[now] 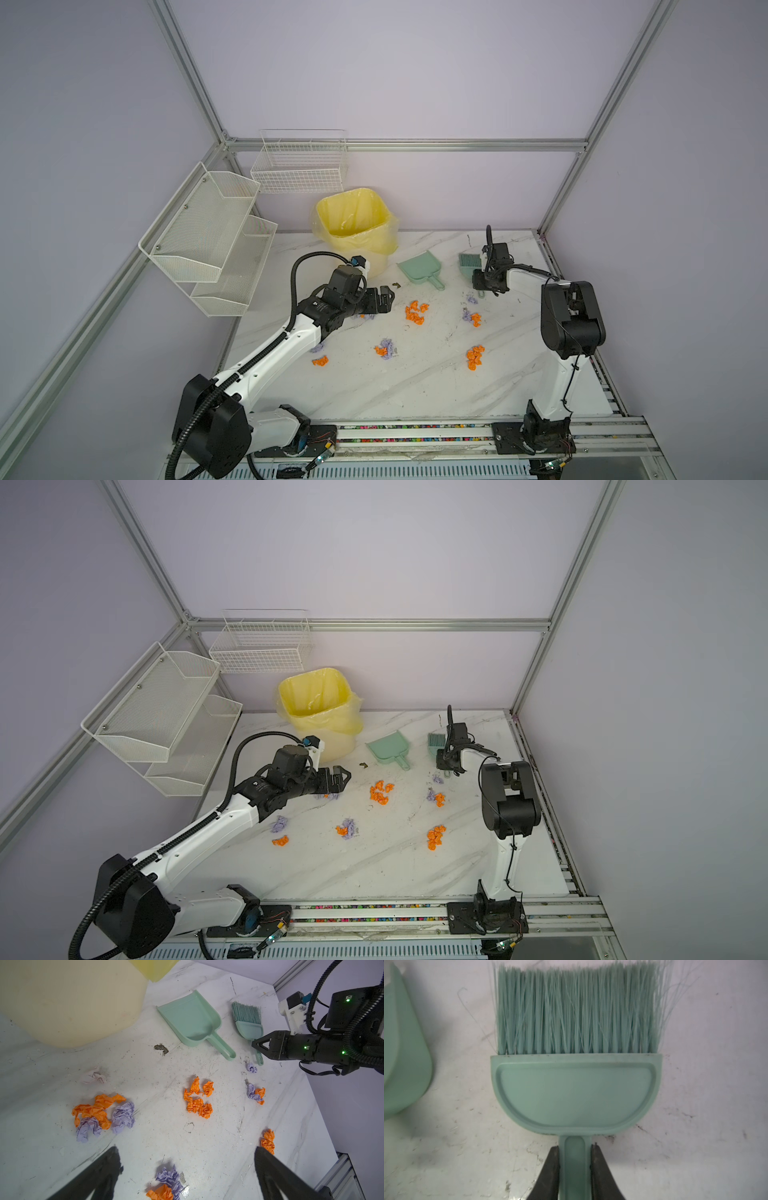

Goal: Sweep away the paper scraps from the table
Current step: 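Close the right gripper on the brush handle and lift it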

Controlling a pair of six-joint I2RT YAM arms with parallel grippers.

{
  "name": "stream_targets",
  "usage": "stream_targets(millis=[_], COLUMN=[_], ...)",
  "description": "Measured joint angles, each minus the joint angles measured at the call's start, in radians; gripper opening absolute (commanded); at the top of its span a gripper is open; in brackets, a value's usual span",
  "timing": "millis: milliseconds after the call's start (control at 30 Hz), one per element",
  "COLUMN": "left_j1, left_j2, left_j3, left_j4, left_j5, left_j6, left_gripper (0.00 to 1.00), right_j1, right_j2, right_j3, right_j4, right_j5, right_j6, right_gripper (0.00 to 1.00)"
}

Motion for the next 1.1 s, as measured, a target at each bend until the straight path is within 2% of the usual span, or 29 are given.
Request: stream_targets(millis=[267, 400, 767, 867, 1100], left_j1=[-0.058, -0.084, -0.163, -0.176, -0.19], left_j2=[-0.064, -0.014, 0.124, 0.142, 0.225], left_j3=[0.031, 0.096, 0.156, 0.175, 0.219], left_j4=[0.065, 0.099, 0.195, 0.245, 0.379], left_j5=[0.018, 0.04, 0.1, 0.116, 0.178], left_j6=[-0.015, -0.014, -0.048, -0.068, -0.118], left_gripper=[1.0, 1.0, 1.0, 1.0, 1.0], right_j1=[0.0, 0.0, 0.0, 0.0, 0.0], right_j2=[-0.125, -0.188, -0.378, -0.441, -0.606], right_j3=[-0.011, -0.069, -0.218, -0.248, -0.346], right_j4=[0.018, 0.063, 0.117, 0.121, 0.129], right_j5=[-0.033, -0.085, -0.177, -0.195, -0.219], right_j6=[0.026, 0.062, 0.148, 0.162, 0.205], right_gripper=[0.05, 0.05, 0.04, 0.01, 0.02])
